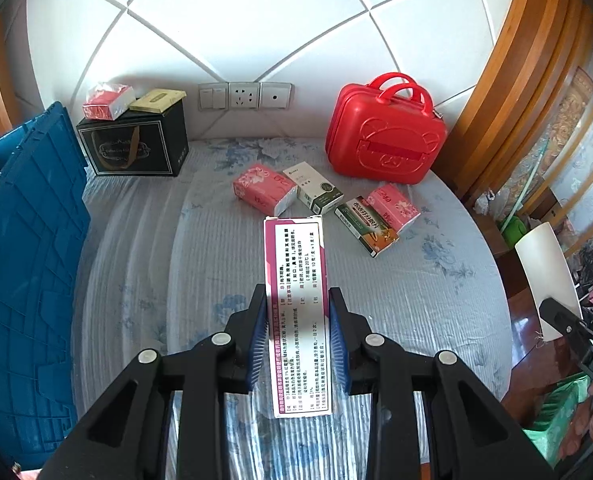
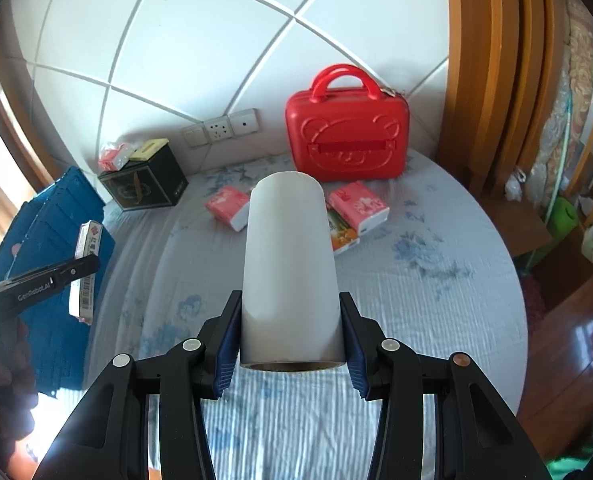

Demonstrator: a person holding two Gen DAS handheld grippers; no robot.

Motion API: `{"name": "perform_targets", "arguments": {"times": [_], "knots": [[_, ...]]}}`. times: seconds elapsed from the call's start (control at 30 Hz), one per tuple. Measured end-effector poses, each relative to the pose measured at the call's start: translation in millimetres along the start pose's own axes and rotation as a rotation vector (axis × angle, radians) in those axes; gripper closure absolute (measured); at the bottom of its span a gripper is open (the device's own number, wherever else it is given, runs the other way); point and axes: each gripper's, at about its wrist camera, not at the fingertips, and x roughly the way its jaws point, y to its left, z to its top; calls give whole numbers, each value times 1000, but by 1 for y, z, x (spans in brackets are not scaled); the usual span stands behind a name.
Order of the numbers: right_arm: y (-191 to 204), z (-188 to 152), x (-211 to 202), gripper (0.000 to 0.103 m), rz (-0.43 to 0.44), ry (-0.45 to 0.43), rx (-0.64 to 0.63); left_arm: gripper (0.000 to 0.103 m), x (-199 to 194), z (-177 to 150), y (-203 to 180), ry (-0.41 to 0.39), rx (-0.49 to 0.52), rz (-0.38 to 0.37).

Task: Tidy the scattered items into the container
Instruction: 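Carry the medicine box and paper roll with both tools over the blue crate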

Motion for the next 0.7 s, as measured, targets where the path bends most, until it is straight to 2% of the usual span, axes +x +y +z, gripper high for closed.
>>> {"name": "perform_targets", "arguments": {"times": [0.33,0.7], "knots": [[50,-8,-15,58,-19,-24,11,75,-27,-5,35,-16,25,-52],[142,-17,-28,58,-11,-48,-10,75,-74,5,119,-70,17,-56]]}}
